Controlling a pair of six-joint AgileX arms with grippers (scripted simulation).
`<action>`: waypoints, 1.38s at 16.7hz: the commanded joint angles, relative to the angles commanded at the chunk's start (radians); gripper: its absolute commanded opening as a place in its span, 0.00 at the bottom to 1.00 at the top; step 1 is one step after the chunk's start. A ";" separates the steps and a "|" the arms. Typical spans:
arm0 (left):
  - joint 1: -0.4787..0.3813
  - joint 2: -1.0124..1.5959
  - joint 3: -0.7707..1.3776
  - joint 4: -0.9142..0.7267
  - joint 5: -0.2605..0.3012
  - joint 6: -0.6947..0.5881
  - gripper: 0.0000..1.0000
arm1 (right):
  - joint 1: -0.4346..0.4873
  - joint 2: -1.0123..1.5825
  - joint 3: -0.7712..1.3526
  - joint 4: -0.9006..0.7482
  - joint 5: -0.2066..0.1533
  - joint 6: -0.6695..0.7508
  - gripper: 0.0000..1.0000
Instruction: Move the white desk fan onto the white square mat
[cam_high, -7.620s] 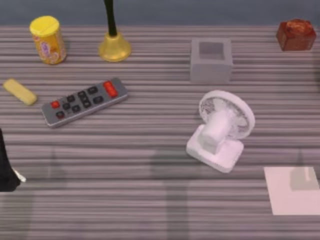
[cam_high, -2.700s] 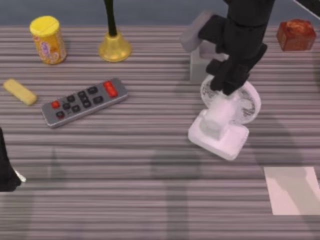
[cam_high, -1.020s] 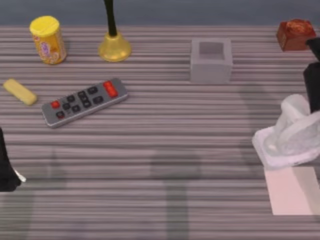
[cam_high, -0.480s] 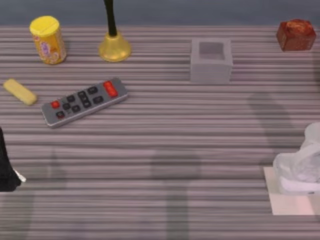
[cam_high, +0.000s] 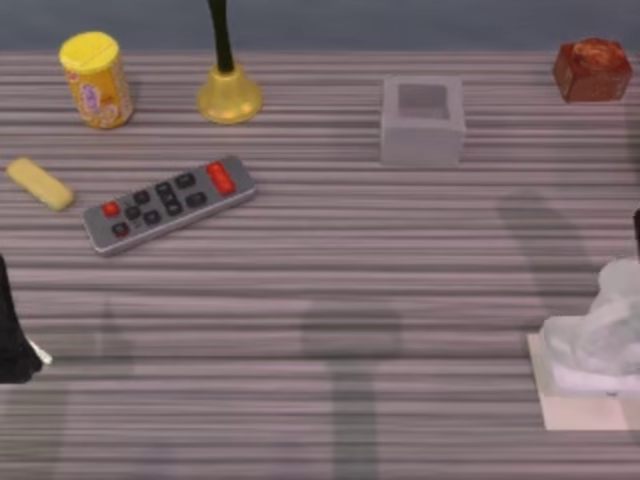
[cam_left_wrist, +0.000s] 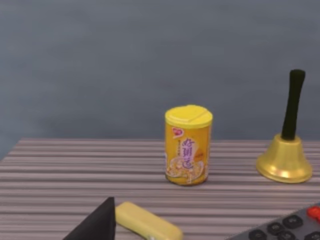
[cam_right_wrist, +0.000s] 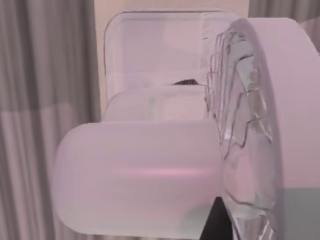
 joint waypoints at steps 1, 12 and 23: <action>0.000 0.000 0.000 0.000 0.000 0.000 1.00 | -0.001 0.003 -0.017 0.018 0.000 0.000 0.00; 0.000 0.000 0.000 0.000 0.000 0.000 1.00 | -0.001 0.004 -0.025 0.026 0.000 0.000 0.53; 0.000 0.000 0.000 0.000 0.000 0.000 1.00 | -0.001 0.004 -0.025 0.026 0.000 0.000 1.00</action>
